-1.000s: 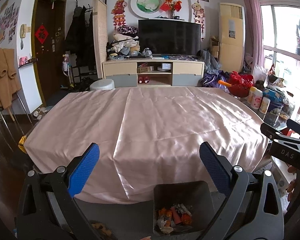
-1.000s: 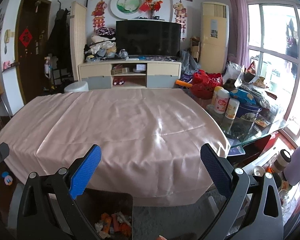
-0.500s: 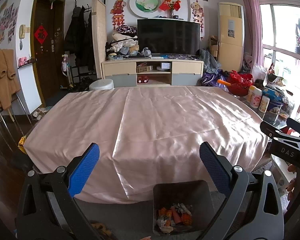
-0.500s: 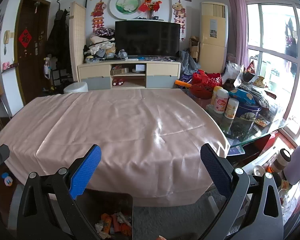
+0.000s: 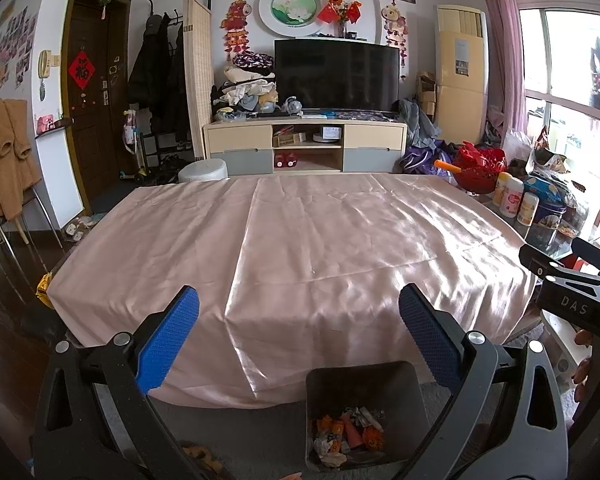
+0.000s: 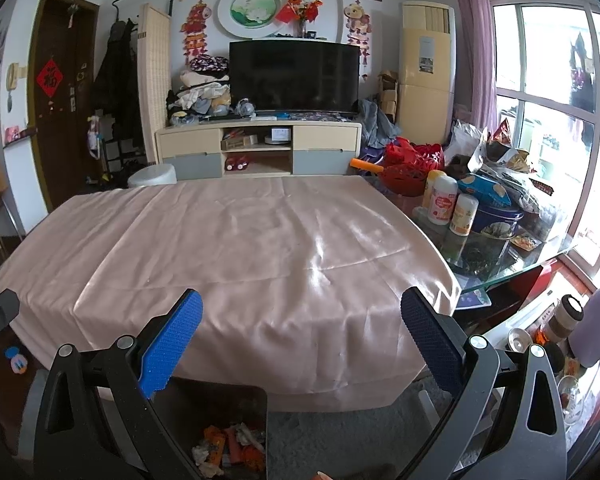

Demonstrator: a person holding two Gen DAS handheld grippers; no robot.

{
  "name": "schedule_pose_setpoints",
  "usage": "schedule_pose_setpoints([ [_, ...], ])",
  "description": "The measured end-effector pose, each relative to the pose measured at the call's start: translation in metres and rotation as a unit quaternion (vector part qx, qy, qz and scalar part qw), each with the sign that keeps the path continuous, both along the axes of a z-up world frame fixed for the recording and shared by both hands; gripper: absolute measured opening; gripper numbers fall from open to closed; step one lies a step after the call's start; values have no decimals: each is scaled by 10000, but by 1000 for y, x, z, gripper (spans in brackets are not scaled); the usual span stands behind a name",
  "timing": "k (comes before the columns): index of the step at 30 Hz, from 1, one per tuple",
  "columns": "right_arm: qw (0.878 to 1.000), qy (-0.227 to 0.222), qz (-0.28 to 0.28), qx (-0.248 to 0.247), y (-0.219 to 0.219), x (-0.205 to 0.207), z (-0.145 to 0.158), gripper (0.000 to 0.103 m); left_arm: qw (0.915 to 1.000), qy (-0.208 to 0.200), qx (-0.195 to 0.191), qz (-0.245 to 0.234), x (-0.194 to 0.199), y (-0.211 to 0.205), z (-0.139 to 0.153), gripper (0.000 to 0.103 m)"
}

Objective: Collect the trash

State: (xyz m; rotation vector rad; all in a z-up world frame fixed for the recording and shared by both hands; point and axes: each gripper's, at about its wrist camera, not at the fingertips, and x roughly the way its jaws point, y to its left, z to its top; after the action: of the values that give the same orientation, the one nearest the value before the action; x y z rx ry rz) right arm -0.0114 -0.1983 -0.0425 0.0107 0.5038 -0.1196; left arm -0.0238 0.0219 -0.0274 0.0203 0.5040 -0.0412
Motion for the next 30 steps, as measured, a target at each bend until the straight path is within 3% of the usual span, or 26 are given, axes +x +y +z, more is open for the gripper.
schedule_pose_setpoints([
  [30, 10000, 41, 44, 32, 5, 0, -2, 100, 10000, -2, -1, -3, 0, 1, 0, 95],
])
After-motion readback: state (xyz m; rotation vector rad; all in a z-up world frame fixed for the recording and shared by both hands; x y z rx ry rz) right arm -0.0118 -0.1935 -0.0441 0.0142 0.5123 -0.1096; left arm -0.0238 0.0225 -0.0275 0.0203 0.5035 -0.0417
